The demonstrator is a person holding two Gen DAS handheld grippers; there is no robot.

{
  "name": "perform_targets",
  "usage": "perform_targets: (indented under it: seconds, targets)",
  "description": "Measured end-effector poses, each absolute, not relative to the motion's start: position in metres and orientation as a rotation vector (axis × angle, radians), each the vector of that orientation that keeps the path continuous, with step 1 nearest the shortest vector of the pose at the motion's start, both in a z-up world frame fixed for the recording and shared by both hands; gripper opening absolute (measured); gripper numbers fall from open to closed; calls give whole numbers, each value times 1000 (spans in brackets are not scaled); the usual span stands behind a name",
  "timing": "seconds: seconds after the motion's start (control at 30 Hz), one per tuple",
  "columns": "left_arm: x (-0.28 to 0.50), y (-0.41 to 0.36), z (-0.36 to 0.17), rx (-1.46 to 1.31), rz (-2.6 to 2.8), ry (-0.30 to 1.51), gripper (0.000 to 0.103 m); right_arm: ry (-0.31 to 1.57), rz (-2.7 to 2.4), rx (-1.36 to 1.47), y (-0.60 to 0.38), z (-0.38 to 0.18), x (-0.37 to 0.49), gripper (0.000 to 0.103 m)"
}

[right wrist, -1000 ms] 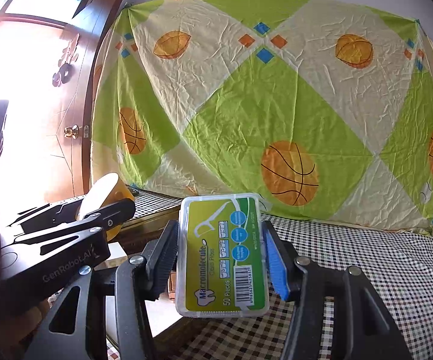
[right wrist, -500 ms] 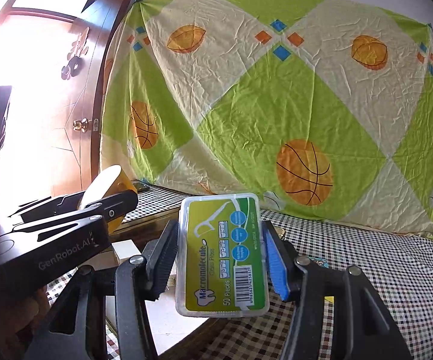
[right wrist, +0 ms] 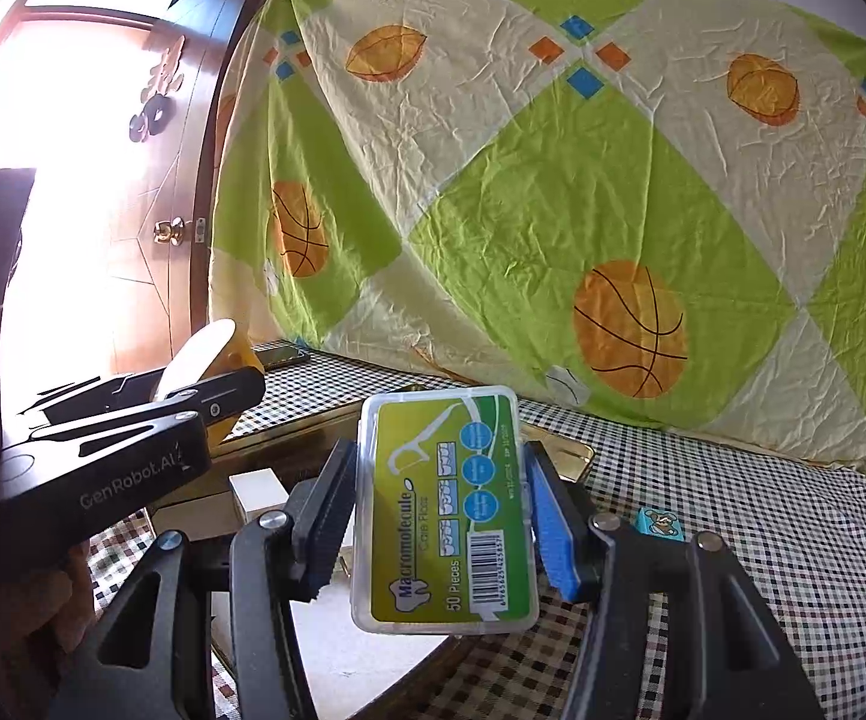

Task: Organize rigid objects
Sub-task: 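Lower and open the left tool over the tin while the right tool releases the floss box there, then move the left tool to the blue bear block while the right tool grasps the small yellow cube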

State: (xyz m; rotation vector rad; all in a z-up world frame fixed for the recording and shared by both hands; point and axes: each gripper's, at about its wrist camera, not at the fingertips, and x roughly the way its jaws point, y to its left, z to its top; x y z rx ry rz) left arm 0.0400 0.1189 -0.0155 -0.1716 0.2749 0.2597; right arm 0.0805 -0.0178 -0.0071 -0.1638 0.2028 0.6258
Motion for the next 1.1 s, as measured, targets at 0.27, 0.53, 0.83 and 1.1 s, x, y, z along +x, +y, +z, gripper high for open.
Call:
perform_targets:
  seconds: [0.27, 0.53, 0.83, 1.1]
  targets:
    - [51, 121, -19, -141, 252, 327, 42, 222, 633, -175, -13, -7, 84, 57]
    - [81, 133, -30, -194, 154, 477, 42, 308, 648, -164, -7, -4, 107, 57]
    - [103, 129, -37, -127, 146, 585, 42, 471, 655, -161, 5, -14, 146, 57]
    - [100, 126, -33, -94, 188, 574, 71, 491, 652, -135, 0, -17, 155, 68]
